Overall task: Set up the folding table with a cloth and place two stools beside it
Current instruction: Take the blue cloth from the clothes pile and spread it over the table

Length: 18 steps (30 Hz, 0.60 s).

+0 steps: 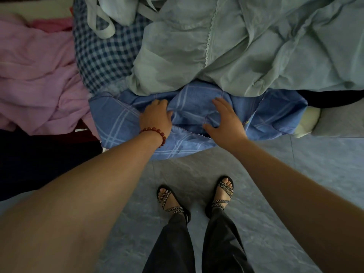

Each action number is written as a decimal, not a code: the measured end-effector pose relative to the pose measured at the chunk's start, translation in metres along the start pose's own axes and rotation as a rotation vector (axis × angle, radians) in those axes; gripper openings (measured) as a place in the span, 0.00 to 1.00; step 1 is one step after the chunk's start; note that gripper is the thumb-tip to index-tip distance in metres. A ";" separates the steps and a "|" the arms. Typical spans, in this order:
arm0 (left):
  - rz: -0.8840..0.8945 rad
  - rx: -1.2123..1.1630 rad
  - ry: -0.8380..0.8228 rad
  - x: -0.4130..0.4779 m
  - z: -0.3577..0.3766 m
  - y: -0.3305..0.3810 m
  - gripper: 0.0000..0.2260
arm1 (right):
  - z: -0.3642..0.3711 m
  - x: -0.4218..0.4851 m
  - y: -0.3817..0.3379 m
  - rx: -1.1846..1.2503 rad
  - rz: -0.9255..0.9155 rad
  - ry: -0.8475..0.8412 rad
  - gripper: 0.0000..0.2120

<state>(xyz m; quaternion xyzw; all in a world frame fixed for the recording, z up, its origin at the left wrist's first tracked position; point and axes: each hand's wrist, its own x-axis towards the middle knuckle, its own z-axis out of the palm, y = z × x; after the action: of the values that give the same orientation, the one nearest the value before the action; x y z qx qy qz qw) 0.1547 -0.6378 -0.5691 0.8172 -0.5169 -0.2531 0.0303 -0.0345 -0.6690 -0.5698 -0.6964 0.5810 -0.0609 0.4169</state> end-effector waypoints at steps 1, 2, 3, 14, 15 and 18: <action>0.025 -0.040 0.054 -0.002 -0.002 0.002 0.06 | -0.001 -0.001 -0.002 0.001 -0.001 0.006 0.35; 0.047 -0.074 0.100 -0.005 -0.004 0.004 0.06 | -0.003 -0.001 -0.004 0.001 0.001 0.010 0.36; 0.067 -0.109 0.128 -0.007 -0.005 0.008 0.06 | -0.005 -0.001 -0.007 -0.001 0.004 0.013 0.38; -0.034 -0.766 0.199 -0.051 -0.048 0.050 0.04 | -0.017 -0.024 -0.060 0.180 0.093 -0.066 0.39; -0.031 -0.767 0.188 -0.053 -0.057 0.053 0.04 | -0.021 -0.027 -0.066 0.153 0.093 -0.109 0.38; -0.010 -0.802 0.127 -0.059 -0.089 0.064 0.06 | -0.039 -0.039 -0.086 0.149 0.107 -0.124 0.37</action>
<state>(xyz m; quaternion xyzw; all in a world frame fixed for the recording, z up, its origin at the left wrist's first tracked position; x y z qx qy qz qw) 0.1209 -0.6353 -0.4495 0.7571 -0.3704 -0.3839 0.3772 -0.0038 -0.6567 -0.4731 -0.6338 0.5844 -0.0383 0.5053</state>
